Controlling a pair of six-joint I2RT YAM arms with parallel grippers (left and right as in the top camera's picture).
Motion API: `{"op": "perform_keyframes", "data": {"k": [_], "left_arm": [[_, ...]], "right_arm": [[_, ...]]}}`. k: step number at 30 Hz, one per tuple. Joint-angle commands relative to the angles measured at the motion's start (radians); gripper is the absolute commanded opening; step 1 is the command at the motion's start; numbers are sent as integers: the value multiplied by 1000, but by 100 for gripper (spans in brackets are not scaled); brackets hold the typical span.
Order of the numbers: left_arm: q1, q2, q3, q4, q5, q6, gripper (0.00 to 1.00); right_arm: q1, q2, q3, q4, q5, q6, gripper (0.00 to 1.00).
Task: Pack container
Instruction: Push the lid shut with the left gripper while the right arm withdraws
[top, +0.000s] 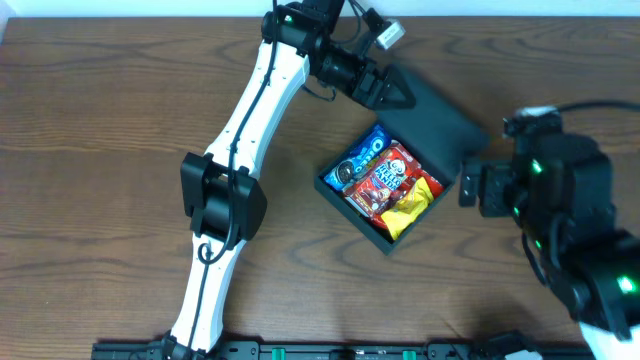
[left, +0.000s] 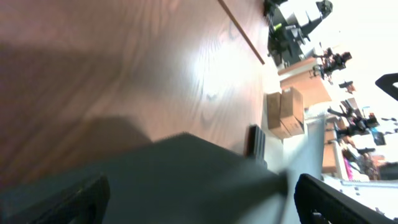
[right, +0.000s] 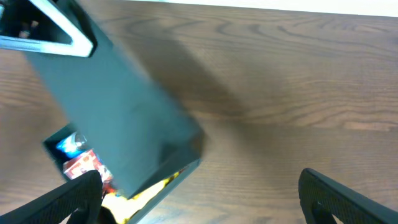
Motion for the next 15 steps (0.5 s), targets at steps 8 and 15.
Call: {"op": "perform_keyframes", "data": {"k": [8,15], "left_arm": [[-1,-108,20,-145,-143,111,96],[2,-245,20,-168,-422,-10,96]], "right_arm": [[8,-23,18,-69,-39,22,99],[8,59,18,-86,-134,22,99]]}}
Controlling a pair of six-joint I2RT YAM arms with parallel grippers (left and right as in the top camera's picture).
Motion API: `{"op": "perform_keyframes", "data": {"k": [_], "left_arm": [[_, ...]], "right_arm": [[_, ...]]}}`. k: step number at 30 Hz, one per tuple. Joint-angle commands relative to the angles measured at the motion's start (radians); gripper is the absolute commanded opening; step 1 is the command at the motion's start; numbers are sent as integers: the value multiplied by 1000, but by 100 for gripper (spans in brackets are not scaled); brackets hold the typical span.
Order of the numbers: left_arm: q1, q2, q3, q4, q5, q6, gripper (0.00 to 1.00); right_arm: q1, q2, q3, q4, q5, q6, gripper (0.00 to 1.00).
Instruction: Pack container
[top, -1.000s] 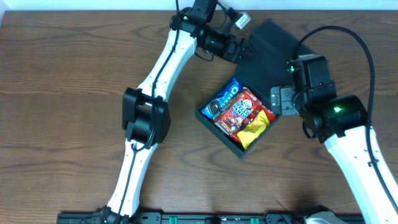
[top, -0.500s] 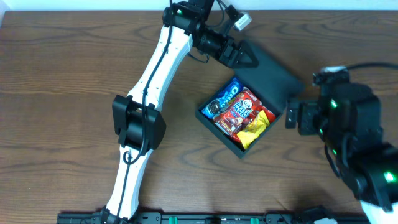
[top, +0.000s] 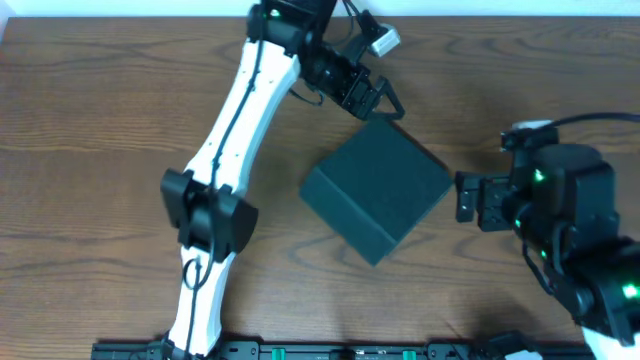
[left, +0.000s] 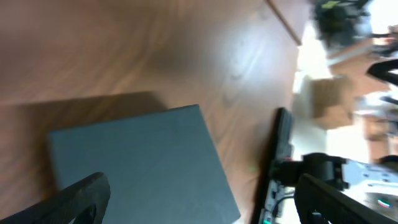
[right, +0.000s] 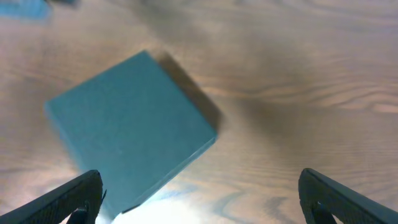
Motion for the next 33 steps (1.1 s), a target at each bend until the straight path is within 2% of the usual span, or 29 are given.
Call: {"op": "perform_keyframes", "data": {"k": [1,7,15,18,22,29,31,33], "left_arm": [[2,-100,20,-35,-243,-72,96],[30,-216,20,-147,-478,-115,95],[150,-266,17,-325,-509,-141,95],[157,-267,5,-325,-561,-149,96],[154,-267,5,-301,-775,-213,96],[122,-268,5,-66,-805,-220,96],[88,-271,6,-50,-893,-235,96],[50,-283,6,-84,-1044,-275,96]], "right_arm": [[8,46,13,-13,-48,11,99],[32,123,12,-10,-55,0,99],[212,215,-20,103,-31,-23,99],[247,259,-26,133,-30,-24,99],[256,329,-26,152,-31,-23,99],[256,371,-26,196,-31,-23,99],[256,371,-26,202,-31,-23,99],[256,373,-27,201,-30,-24,99]]}}
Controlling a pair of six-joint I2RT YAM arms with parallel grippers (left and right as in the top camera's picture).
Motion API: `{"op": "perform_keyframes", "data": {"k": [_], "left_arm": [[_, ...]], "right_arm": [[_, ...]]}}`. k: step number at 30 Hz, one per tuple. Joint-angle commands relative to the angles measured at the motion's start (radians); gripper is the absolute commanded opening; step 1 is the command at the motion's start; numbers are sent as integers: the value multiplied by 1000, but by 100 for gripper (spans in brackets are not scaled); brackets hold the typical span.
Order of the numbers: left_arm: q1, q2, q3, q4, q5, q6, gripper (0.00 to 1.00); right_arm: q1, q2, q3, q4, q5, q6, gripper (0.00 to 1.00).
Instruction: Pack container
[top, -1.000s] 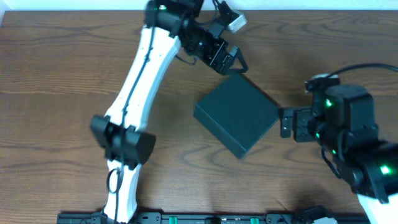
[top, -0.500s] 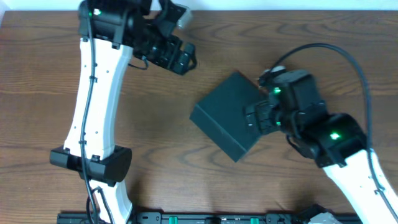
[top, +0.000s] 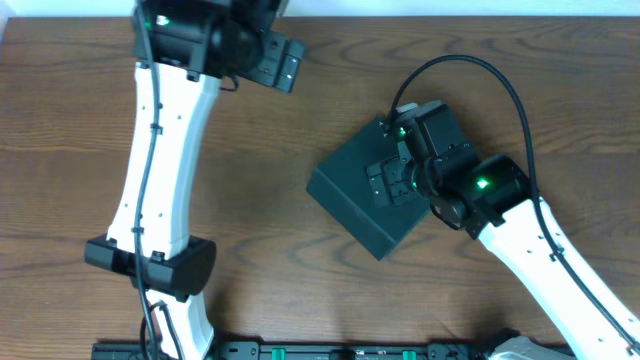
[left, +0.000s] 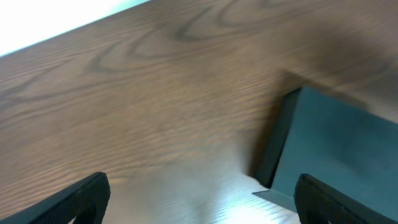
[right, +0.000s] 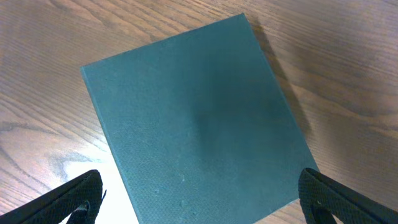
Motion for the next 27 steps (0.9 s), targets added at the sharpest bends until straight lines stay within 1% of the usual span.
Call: {"op": "perform_keyframes", "data": {"k": [1,3,6,10,12,14,16,19,23,27], "left_arm": [[-63,-35,3,-50,-228,-80,96],[-78,-66,3,-80,-196,-102,96],[-76,-135,3,-112,-144,-100,96],[-59,-261,-9,-140,-156,-61,96],[-52,-348,-60,-130,-158,-39,95],[-44,-435,-156,-109,-162,-29,95],[-34,-534,-304,-59,-166,-13,96],[-30,-701,-589,60,-177,-5,96],[-30,-862,-894,181,-173,-8,96],[-30,-931,-1069,242,-170,-54,95]], "right_arm": [[9,-6,-6,3,10,-15,99],[10,-6,-6,4,16,-20,99],[9,-6,-6,5,20,-49,99],[9,-6,-6,4,24,-62,99],[9,-6,-6,4,24,-68,99],[9,-6,-6,3,24,-71,99],[9,-6,-6,0,24,-71,99],[10,-6,-6,-3,24,-71,99],[9,-3,-6,4,32,-74,99],[10,20,-7,10,45,-75,99]]}}
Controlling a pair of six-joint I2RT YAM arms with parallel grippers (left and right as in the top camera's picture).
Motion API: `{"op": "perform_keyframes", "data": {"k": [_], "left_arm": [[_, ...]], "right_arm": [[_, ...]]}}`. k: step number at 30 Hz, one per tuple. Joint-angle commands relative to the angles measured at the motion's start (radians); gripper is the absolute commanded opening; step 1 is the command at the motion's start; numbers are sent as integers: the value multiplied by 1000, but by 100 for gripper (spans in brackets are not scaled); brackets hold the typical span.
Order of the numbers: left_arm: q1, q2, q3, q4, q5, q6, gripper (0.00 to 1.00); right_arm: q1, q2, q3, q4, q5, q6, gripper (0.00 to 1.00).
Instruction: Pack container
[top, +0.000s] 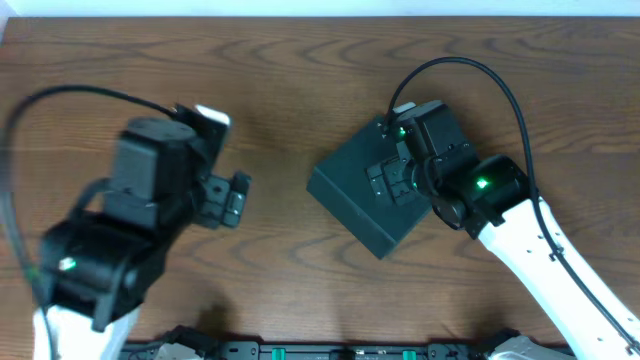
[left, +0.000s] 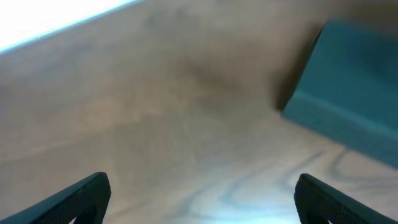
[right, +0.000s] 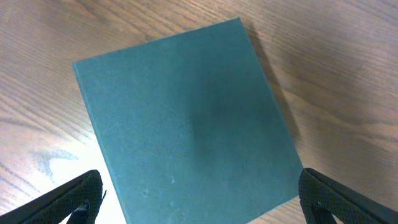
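Note:
The dark green container (top: 350, 195) sits on the wooden table with its lid closed, its contents hidden. In the right wrist view its flat lid (right: 186, 124) fills the frame. My right gripper (right: 199, 199) hovers directly over the lid, jaws spread wide, nothing between them. My left gripper (left: 199, 199) is open over bare wood at the left of the table, well away from the box (left: 348, 106), whose corner shows at the upper right of its view. In the overhead view the left wrist (top: 215, 195) is blurred.
The brown wooden table (top: 280, 120) extends all round the box. Its far edge meets a white strip (top: 320, 8). A black cable (top: 470, 75) loops over the right arm. A black rail (top: 300, 350) runs along the near edge.
My left arm has moved from the far left of the table down toward the near left, farther from the box. The right gripper stays over the closed lid, almost unchanged.
The box stood open with snack packs inside and my left gripper held the raised lid. Then the lid was down and the left gripper let go behind it. Later the right gripper hung over the lid while the left arm had moved away, and now farther.

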Motion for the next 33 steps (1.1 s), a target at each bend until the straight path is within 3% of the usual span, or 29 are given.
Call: {"op": "perform_keyframes", "data": {"k": [1,11,17,26,33], "left_arm": [[6,-54,-134,34,-10,-48,95],[6,-116,-474,180,77,-249,96],[6,-84,-620,295,178,-274,95],[-10,24,-665,337,226,-341,95],[-143,124,-665,392,226,-375,95]], "right_arm": [[10,28,-5,6,21,-17,99],[10,171,-5,88,20,-16,99],[10,245,-5,104,21,2,99],[10,271,-6,55,-5,3,99],[25,271,-29,18,-13,10,99]]}}
